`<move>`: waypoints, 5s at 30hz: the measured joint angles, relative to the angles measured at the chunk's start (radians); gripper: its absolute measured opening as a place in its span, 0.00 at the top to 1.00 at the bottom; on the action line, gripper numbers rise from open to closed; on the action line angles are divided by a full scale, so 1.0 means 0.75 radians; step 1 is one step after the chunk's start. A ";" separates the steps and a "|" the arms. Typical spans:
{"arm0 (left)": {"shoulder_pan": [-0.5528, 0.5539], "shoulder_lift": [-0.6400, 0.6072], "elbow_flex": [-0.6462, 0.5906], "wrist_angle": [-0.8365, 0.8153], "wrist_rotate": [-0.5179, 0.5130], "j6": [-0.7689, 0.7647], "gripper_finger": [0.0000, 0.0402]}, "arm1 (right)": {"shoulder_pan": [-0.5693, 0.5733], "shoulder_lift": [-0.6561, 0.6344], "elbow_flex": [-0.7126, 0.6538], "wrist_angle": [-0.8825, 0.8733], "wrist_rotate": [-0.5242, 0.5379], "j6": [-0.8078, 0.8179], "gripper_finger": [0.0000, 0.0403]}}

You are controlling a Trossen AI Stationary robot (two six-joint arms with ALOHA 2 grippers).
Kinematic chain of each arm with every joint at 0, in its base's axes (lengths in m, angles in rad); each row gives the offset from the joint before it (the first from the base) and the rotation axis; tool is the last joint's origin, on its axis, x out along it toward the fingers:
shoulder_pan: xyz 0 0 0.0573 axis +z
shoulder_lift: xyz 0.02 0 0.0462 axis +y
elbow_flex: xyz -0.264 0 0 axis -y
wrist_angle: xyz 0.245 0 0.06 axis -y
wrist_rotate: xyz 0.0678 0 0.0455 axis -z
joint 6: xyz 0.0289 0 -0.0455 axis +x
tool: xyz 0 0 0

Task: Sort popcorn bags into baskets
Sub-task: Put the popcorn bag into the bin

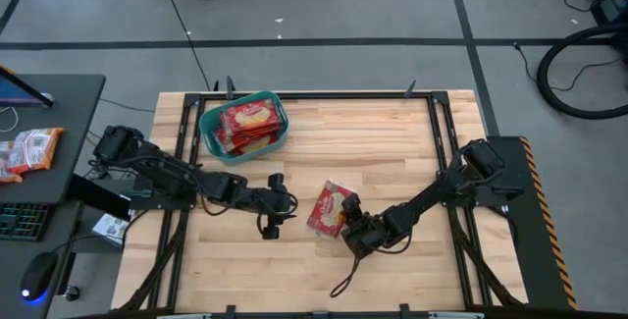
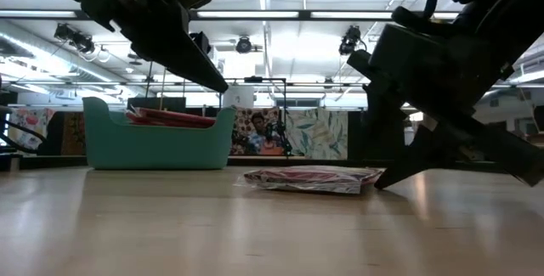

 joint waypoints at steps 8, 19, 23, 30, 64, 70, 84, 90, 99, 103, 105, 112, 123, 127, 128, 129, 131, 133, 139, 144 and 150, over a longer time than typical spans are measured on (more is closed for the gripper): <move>-0.005 0.000 0.000 0.001 -0.002 -0.001 0.62 | -0.059 0.001 -0.001 0.038 0.025 -0.090 0.60; -0.007 -0.001 0.000 -0.006 -0.002 -0.001 0.62 | -0.136 0.001 -0.001 0.188 -0.032 -0.220 0.68; -0.007 -0.001 0.000 -0.007 -0.002 -0.001 0.62 | -0.149 0.001 -0.001 0.218 -0.058 -0.236 0.74; -0.007 -0.001 0.000 -0.007 -0.002 -0.001 0.62 | -0.153 0.002 -0.001 0.222 -0.086 -0.237 0.89; -0.202 -0.001 0.001 0.038 -0.274 0.216 0.30 | -0.233 -0.010 0.484 -0.272 -0.262 0.632 1.00; -0.199 -0.001 0.001 0.025 -0.380 0.245 0.35 | -0.233 -0.010 0.520 -0.238 -0.295 0.664 1.00; -0.200 -0.002 0.001 0.018 -0.372 0.258 0.94 | -0.230 -0.011 0.534 -0.127 -0.402 0.668 0.99; -0.199 -0.005 0.001 0.012 -0.371 0.263 0.94 | -0.231 -0.018 0.534 -0.151 -0.452 0.633 0.93; -0.156 -0.279 0.001 -0.258 -0.508 0.289 0.94 | -0.215 -0.245 0.535 -0.466 -0.320 0.731 0.85; -0.132 -0.419 0.001 -0.424 -0.667 0.345 0.94 | -0.173 -0.309 0.531 -0.527 -0.222 0.761 0.85; -0.115 -0.482 0.001 -0.494 -0.754 0.372 0.94 | -0.155 -0.322 0.515 -0.529 -0.196 0.779 0.85; -0.036 -0.658 0.001 -0.536 -0.828 0.513 0.94 | -0.105 -0.307 0.452 -0.518 -0.148 0.858 0.85; 0.215 -0.951 -0.329 -0.118 -0.747 0.885 0.94 | -0.046 -0.306 0.393 -0.502 -0.103 0.946 0.85; 0.349 -1.053 -0.416 -0.119 -0.701 0.936 0.94 | -0.033 -0.306 0.392 -0.499 -0.084 0.948 0.85; 0.387 -1.082 -0.436 -0.119 -0.678 0.928 0.94 | -0.029 -0.306 0.393 -0.499 -0.078 0.948 0.85; 0.423 -1.108 -0.456 -0.116 -0.649 0.910 0.94 | -0.027 -0.306 0.393 -0.495 -0.075 0.948 0.85; 0.497 -1.150 -0.492 -0.115 -0.605 0.888 0.94 | -0.027 -0.306 0.393 -0.486 -0.075 0.948 0.85; 0.566 -1.185 -0.527 -0.115 -0.597 0.869 0.94 | -0.027 -0.306 0.393 -0.480 -0.075 0.948 0.85; 0.727 -1.188 -0.581 -0.051 -0.570 0.838 0.94 | -0.027 -0.306 0.393 -0.479 -0.077 0.947 0.85; 0.841 -1.140 -0.622 -0.051 -0.491 0.838 0.90 | -0.028 -0.306 0.393 -0.462 -0.076 0.934 0.85; 0.911 -1.101 -0.629 -0.053 -0.506 0.727 0.84 | -0.028 -0.306 0.392 -0.421 -0.078 0.912 0.85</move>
